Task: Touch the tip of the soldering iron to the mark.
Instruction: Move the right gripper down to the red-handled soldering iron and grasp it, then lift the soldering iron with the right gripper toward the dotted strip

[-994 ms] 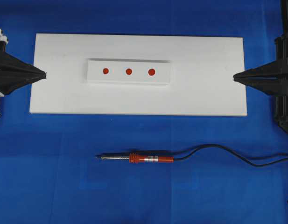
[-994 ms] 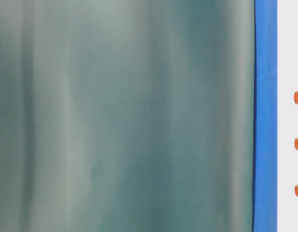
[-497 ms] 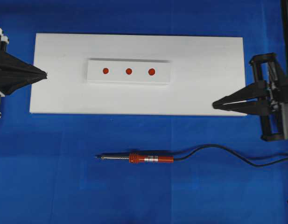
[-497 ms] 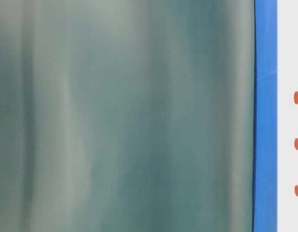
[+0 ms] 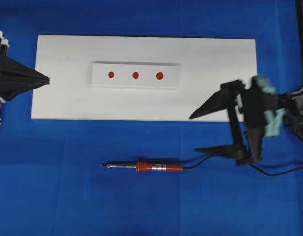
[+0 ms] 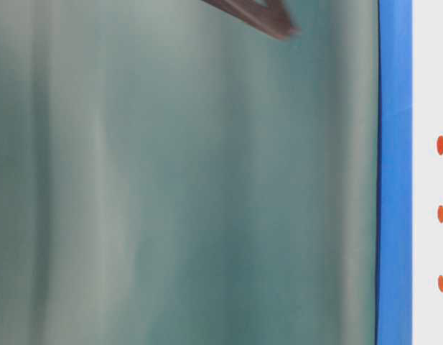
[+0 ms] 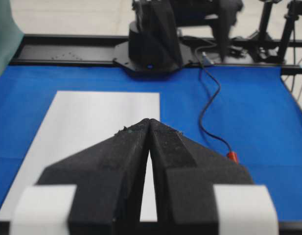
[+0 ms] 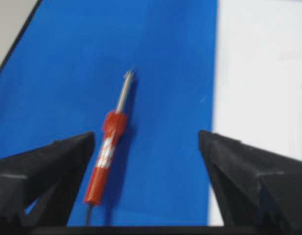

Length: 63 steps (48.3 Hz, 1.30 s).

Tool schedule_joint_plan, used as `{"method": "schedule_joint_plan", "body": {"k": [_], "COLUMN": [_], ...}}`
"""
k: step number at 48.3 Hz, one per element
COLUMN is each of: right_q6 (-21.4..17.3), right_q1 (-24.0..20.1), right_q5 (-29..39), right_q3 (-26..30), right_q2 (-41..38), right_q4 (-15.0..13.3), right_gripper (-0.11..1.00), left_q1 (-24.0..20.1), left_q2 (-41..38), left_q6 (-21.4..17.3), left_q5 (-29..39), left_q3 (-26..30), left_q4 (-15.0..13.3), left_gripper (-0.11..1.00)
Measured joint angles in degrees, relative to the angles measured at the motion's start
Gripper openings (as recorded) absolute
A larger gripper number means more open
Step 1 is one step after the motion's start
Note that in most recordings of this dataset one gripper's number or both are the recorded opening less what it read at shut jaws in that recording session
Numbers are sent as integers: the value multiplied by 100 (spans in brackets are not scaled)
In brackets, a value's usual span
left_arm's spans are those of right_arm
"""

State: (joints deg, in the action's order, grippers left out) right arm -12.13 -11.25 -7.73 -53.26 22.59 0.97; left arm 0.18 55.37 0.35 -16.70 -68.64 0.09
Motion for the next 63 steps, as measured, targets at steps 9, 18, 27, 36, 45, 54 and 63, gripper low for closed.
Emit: {"method": "schedule_joint_plan", "body": {"k": [9, 18, 27, 36, 45, 54, 63], "right_q6": [-334, -554, -773, -1072, -1292, -1424, -1424], "right_q1": [-158, -246, -334, -387, -466, -457, -457], "right_q5": [545, 1002, 1187, 1204, 1213, 1204, 1213], "right_q3": [703, 1397, 1960, 2312, 2435, 2479, 2496], "right_q2": [-1020, -2004, -2813, -3366, -3727, -3885, -3894], "right_q4": [9, 9, 9, 9, 9, 9, 9], "right_gripper": [87, 87, 87, 87, 87, 85, 56], "left_q1": [-9, -9, -9, -9, 0, -9, -9], "left_q2": [0, 0, 0, 9, 18, 18, 18], "left_q6": [0, 0, 0, 0, 0, -9, -9], "left_q5": [9, 0, 0, 0, 9, 9, 9], "left_q3": [-18, -44, -62, -70, -70, -79, -97], "left_q4": [0, 0, 0, 0, 0, 0, 0], "left_gripper": [2, 2, 2, 2, 2, 2, 2]}}
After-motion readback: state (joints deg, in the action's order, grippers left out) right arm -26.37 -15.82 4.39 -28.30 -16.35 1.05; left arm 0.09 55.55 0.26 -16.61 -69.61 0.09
